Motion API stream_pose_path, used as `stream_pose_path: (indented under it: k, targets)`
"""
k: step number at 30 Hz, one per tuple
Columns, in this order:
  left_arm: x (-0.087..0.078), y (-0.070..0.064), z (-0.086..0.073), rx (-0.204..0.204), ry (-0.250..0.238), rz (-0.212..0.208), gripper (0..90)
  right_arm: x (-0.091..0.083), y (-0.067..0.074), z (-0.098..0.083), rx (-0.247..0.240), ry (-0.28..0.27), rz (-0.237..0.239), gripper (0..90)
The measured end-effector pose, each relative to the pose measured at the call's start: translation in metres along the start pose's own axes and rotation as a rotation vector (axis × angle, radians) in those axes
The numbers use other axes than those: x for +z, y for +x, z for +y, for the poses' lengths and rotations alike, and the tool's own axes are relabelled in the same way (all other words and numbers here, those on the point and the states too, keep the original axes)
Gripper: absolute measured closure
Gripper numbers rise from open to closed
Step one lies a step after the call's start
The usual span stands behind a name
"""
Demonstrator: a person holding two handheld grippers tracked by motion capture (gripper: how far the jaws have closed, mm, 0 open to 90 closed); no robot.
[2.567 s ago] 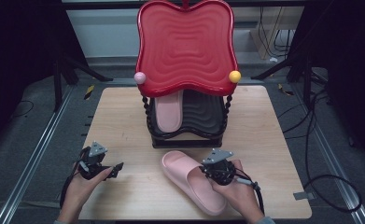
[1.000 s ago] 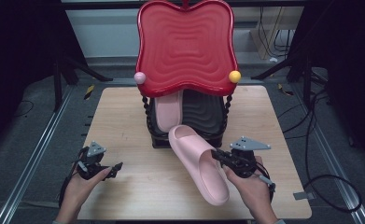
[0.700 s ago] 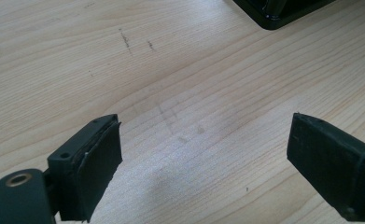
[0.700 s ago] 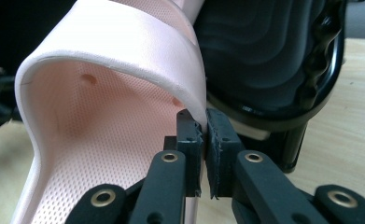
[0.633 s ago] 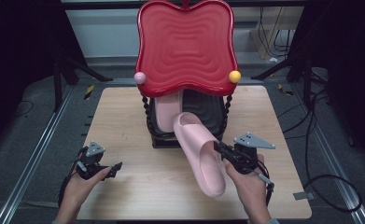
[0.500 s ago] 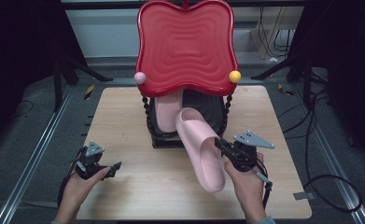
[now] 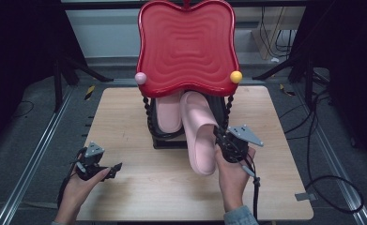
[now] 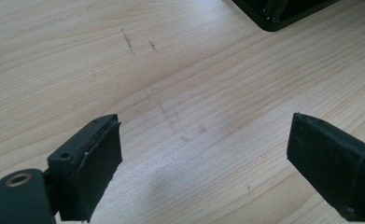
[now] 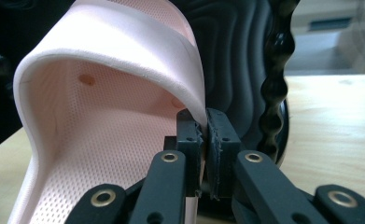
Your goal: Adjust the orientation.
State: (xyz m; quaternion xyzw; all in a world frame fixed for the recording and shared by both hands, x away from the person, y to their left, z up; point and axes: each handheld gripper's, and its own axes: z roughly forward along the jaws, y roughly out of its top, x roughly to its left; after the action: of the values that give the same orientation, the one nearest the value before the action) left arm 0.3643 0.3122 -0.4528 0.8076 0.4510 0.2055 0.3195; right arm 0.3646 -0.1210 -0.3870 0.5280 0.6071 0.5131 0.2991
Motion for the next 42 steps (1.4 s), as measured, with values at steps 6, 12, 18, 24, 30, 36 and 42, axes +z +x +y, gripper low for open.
stream_pose_path:
  k: [6,12,18,24,30,36,42]
  targets:
    - [0.0,0.001,-0.001,-0.002,0.001,0.002,9.6,0.012,0.01,0.001,0.001,-0.048,-0.063,85.0]
    - [0.001,0.001,-0.001,-0.004,0.001,0.003,9.5,0.024,0.022,0.004,-0.038,-0.077,-0.135,85.0]
    - [0.003,0.0,-0.002,0.002,0.01,0.002,9.5,0.033,0.023,0.009,-0.053,-0.098,-0.216,84.9]
    - [0.003,0.001,-0.003,-0.001,0.013,0.002,9.5,0.042,0.023,0.012,-0.057,-0.104,-0.238,84.8]
    - [0.004,0.002,-0.004,-0.008,0.012,-0.002,9.5,0.046,0.025,0.013,-0.076,-0.112,-0.264,84.8]
    - [0.005,0.001,-0.004,-0.009,0.011,-0.004,9.6,0.054,0.029,0.012,-0.081,-0.11,-0.286,84.6]
    - [0.006,0.001,-0.004,-0.007,0.014,-0.008,9.6,0.06,0.03,0.012,-0.096,-0.109,-0.315,84.7]
